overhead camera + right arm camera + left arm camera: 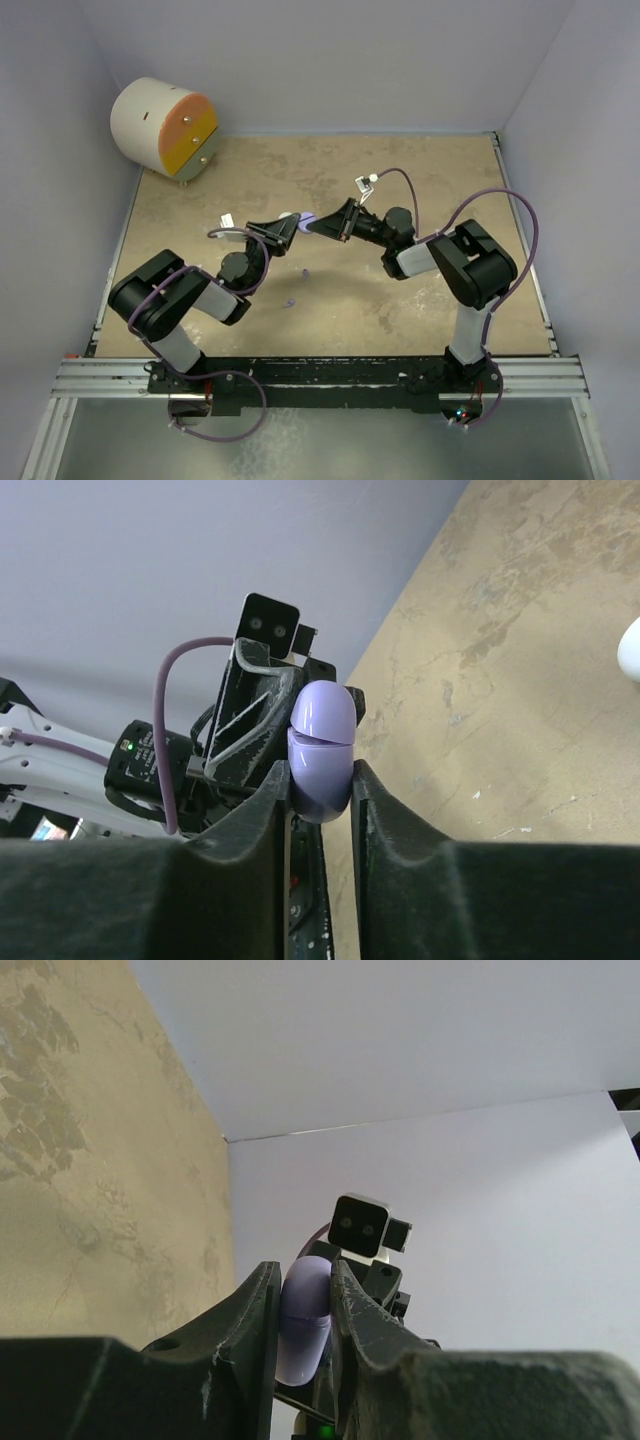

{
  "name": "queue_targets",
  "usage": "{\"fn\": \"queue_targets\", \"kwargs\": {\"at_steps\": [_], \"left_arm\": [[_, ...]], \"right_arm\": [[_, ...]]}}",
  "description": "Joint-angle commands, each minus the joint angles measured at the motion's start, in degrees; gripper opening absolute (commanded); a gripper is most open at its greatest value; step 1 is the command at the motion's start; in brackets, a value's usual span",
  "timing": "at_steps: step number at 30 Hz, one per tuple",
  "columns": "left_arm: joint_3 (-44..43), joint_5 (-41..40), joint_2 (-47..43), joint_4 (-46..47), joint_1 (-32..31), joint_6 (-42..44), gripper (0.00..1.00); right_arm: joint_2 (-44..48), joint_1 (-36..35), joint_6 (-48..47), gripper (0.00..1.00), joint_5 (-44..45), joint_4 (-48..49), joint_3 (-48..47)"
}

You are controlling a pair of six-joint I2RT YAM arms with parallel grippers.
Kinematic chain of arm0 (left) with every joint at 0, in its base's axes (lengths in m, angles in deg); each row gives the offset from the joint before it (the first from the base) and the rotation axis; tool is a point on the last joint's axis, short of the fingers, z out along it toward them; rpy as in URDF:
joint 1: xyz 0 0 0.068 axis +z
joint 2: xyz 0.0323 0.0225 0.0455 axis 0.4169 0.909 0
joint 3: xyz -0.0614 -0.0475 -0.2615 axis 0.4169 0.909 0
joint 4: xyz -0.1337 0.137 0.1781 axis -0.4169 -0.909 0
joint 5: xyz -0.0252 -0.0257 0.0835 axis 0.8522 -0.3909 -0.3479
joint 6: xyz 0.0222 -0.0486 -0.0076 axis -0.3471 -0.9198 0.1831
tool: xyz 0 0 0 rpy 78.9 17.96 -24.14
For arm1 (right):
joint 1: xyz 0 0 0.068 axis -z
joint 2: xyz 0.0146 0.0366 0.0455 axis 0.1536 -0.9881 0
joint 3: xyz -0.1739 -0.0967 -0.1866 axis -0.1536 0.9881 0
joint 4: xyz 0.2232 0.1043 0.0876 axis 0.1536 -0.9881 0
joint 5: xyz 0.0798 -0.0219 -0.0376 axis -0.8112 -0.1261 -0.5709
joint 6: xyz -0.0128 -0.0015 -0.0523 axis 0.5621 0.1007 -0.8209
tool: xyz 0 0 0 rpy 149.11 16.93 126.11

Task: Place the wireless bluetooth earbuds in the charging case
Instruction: Open the charging case.

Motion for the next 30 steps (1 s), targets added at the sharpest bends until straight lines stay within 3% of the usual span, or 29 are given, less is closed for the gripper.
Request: {"fn": "queue_targets", "kwargs": {"at_steps": [1,3,7,9,18,30], "left_arm": [[-1.5,0.1,0.4,12.1,-0.4,1.3,0.00],[-1.7,0.6,0.4,12.1,-0.4,1.3,0.00],[-1.9,1.9,0.1,12.1,-0.4,1.8,0.11],[-1.9,2.8,0.0,12.2,-0.4,2.1,0.19],[-3.4,7.4,-0.1,11.1,0.1,3.0,0.37],[-5.6,17.9,-1.6,5.0,4.6,4.7,0.39]], "right_arm": [[0.4,0.1,0.5,0.18,-1.0,4.7,-1.3],[0.4,0.3,0.7,0.12,-1.1,5.1,-1.0],[0.5,0.9,0.9,0.08,-1.7,6.3,-0.3],[0.8,1.4,1.0,0.07,-2.1,6.5,0.2],[1.7,3.7,-0.4,0.06,-3.9,5.3,0.7],[0.7,5.7,-9.2,0.06,-11.0,-7.9,-5.0]]}}
